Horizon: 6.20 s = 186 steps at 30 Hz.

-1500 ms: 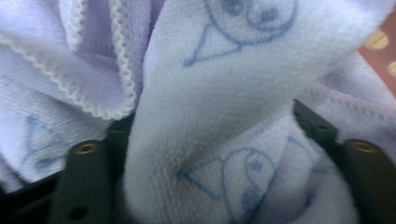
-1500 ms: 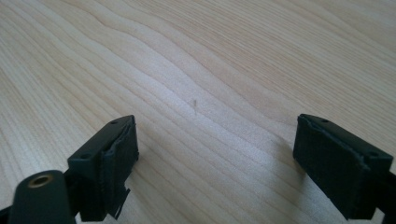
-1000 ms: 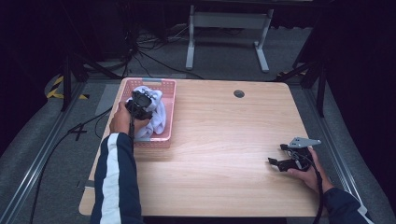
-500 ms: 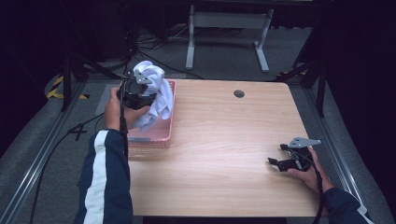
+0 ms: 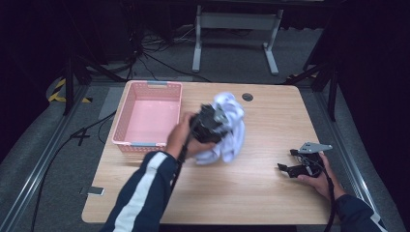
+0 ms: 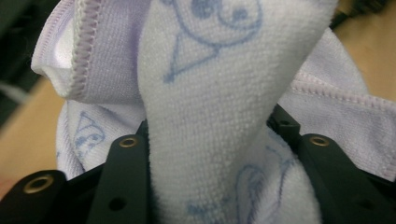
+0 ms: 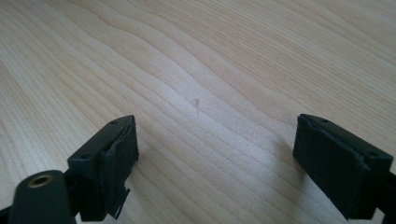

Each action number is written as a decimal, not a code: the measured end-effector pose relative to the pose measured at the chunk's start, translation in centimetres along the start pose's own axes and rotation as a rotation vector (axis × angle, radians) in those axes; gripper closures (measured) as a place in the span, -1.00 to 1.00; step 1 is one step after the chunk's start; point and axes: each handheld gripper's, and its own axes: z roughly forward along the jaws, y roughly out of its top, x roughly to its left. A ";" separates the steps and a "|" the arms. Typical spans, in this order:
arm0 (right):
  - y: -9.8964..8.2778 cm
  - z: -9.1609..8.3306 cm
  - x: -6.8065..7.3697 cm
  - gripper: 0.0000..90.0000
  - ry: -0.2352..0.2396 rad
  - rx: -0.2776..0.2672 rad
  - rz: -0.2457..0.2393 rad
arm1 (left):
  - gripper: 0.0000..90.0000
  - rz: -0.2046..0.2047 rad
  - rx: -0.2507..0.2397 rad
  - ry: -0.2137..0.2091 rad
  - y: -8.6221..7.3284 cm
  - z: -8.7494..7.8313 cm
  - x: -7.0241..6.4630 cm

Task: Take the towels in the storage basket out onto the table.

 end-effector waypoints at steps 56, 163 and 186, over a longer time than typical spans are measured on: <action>5.4 -1.5 -1.6 0.50 -0.114 -0.068 0.038 | 0.61 -0.441 -0.128 0.148 -22.5 -7.2 -3.8; 4.1 -4.4 1.7 -0.09 -0.043 -0.178 -0.169 | -0.34 -0.228 -0.168 -0.094 -16.5 -6.1 -6.9; 8.5 6.4 16.4 0.83 0.332 0.023 -0.506 | -0.05 -0.462 -0.005 -0.042 -20.9 -1.2 -1.7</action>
